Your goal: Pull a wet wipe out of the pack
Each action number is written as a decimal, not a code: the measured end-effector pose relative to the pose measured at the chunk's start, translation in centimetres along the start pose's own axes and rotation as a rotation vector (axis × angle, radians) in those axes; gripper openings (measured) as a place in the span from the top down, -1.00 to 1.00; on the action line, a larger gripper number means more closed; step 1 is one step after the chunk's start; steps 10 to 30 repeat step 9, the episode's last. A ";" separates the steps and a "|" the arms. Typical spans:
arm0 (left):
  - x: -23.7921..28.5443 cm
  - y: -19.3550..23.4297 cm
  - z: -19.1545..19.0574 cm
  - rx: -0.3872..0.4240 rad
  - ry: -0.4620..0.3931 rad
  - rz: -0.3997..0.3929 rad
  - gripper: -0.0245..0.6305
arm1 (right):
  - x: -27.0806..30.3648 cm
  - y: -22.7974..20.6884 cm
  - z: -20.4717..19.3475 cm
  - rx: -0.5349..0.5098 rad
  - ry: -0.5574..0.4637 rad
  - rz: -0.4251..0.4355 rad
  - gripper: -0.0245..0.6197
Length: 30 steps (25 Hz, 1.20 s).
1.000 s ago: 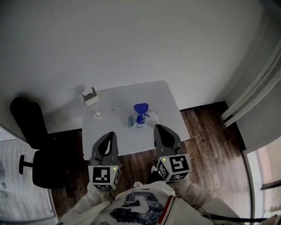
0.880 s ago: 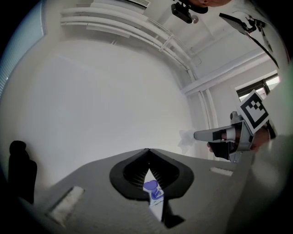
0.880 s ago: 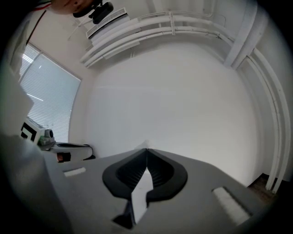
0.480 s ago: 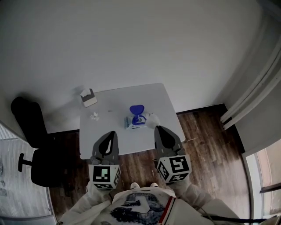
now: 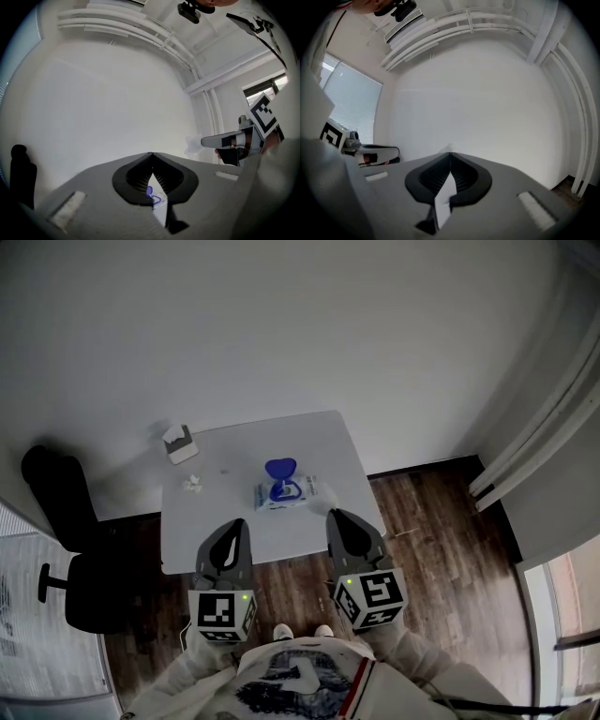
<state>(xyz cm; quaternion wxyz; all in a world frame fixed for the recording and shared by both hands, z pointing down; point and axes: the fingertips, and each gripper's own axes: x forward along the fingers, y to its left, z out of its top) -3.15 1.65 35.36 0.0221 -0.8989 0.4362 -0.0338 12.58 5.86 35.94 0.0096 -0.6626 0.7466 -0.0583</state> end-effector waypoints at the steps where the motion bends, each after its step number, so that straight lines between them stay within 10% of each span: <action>1: 0.1 -0.2 0.0 0.002 0.003 -0.001 0.91 | -0.1 -0.2 0.0 0.002 -0.001 0.000 0.89; 30: 0.2 -0.8 0.0 0.006 0.015 0.000 0.91 | -0.1 -0.9 -0.4 0.023 0.006 0.005 0.89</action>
